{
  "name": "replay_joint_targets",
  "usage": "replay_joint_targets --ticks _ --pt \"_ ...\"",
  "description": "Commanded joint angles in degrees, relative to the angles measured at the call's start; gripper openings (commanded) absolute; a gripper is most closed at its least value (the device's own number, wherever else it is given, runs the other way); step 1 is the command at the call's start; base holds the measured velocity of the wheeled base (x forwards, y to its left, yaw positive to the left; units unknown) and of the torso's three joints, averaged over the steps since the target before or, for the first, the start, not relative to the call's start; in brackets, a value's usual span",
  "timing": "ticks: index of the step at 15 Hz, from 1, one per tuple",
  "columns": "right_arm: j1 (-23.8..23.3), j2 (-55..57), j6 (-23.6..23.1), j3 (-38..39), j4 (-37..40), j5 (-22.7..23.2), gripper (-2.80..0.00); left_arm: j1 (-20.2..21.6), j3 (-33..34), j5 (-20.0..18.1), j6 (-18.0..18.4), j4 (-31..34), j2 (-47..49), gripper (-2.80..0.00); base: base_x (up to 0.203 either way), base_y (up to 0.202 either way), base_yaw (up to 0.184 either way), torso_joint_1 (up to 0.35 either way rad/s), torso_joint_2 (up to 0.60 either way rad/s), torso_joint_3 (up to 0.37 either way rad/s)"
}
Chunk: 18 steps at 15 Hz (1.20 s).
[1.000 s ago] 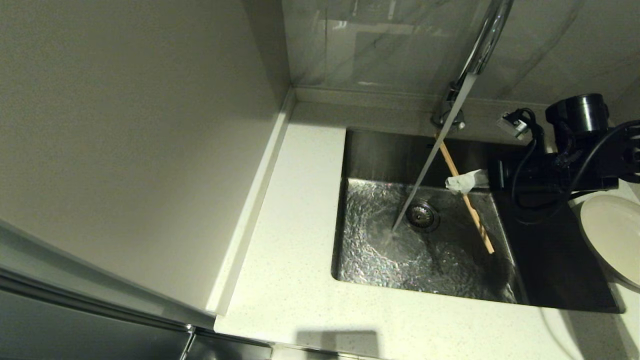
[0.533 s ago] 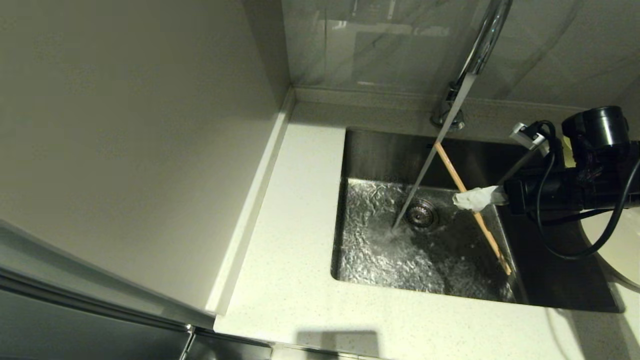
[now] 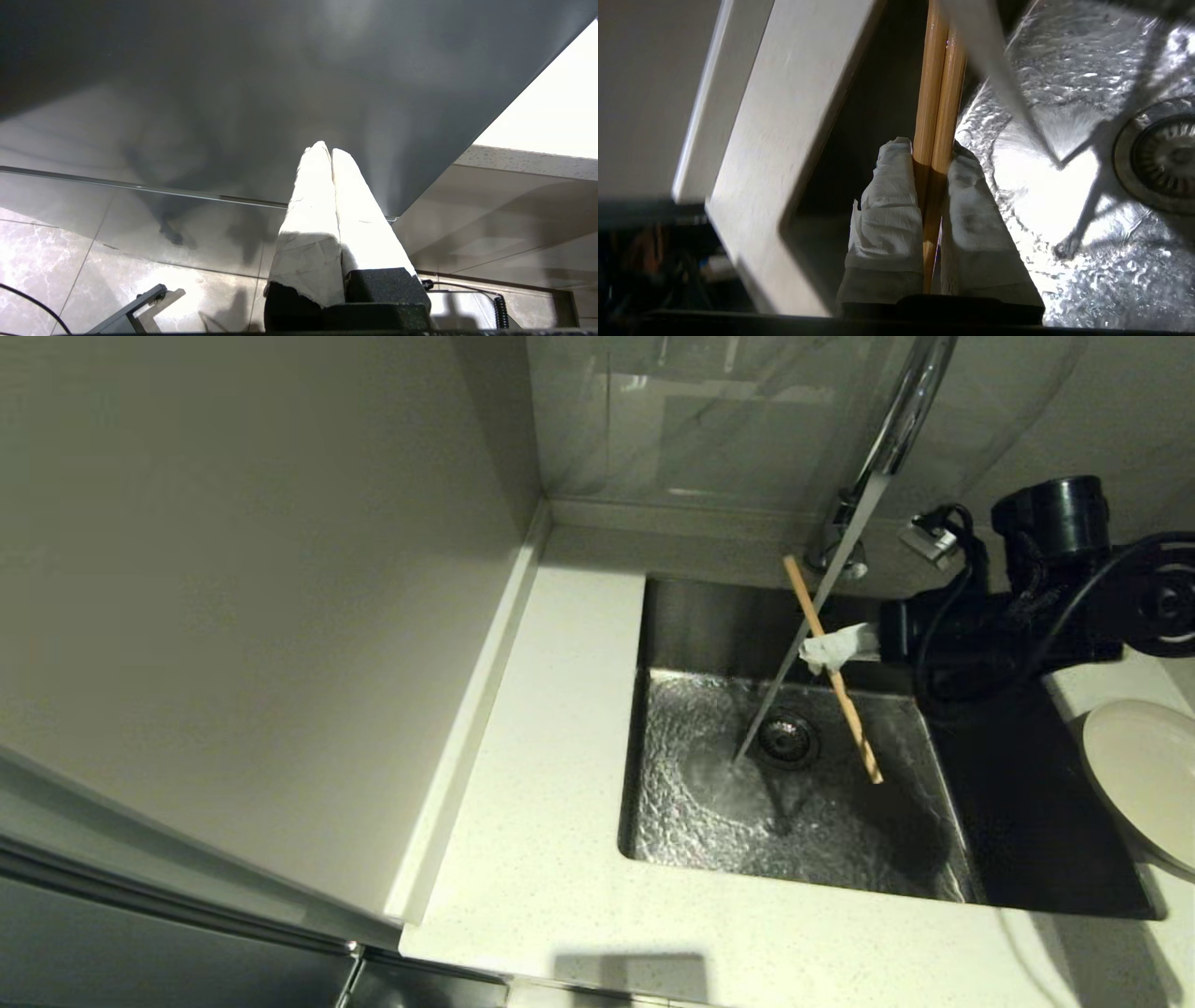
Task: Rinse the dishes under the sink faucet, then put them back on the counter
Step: Rinse the chopsticks
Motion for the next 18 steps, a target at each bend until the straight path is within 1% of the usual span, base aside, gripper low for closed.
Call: replay_joint_targets --ticks 1,4,5,6,8,12,13,15,17,18 --pt "3.26 4.94 8.4 -5.05 -3.54 -4.87 -2.8 0.0 0.0 0.03 -0.03 -0.04 -0.09 -2.8 0.0 0.0 0.0 0.0 0.0 0.0" --pt "6.46 7.34 19.48 -8.11 -4.66 -13.38 -2.8 0.0 0.0 0.03 -0.03 -0.04 -0.09 -2.8 0.0 0.0 0.0 0.0 0.0 0.0" --pt "6.71 7.49 22.61 -8.21 -4.67 -15.63 -2.8 0.0 0.0 0.03 -0.03 -0.04 -0.09 -2.8 0.0 0.0 0.0 0.0 0.0 0.0" --pt "6.74 7.44 24.18 -7.81 -4.63 -17.03 -2.8 0.0 0.0 0.03 -0.03 -0.04 -0.09 -2.8 0.0 0.0 0.0 0.0 0.0 0.0" --pt "5.92 7.44 24.36 -7.95 -4.68 -17.61 -2.8 0.0 0.0 0.03 -0.03 -0.04 -0.09 -2.8 0.0 0.0 0.0 0.0 0.0 0.0" --pt "2.25 6.21 24.72 -7.86 -4.57 -17.6 -2.8 0.0 0.0 0.03 -0.03 -0.04 -0.09 -2.8 0.0 0.0 0.0 0.0 0.0 0.0" --pt "1.78 6.13 25.87 -7.64 -4.53 -17.52 -2.8 0.0 0.0 0.03 -0.03 -0.04 -0.09 -2.8 0.0 0.0 0.0 0.0 0.0 0.0" --pt "0.3 6.12 30.65 -8.42 -4.59 -17.51 -2.8 0.0 0.0 0.03 -0.03 -0.04 -0.09 -2.8 0.0 0.0 0.0 0.0 0.0 0.0" --pt "0.18 6.19 37.78 -9.51 -4.72 -17.6 -2.8 0.0 0.0 0.03 -0.03 -0.04 -0.09 -2.8 0.0 0.0 0.0 0.0 0.0 0.0" --pt "0.17 6.2 40.34 -9.9 -4.9 -17.72 -2.8 0.0 0.0 0.03 -0.03 -0.04 -0.09 -2.8 0.0 0.0 0.0 0.0 0.0 0.0"
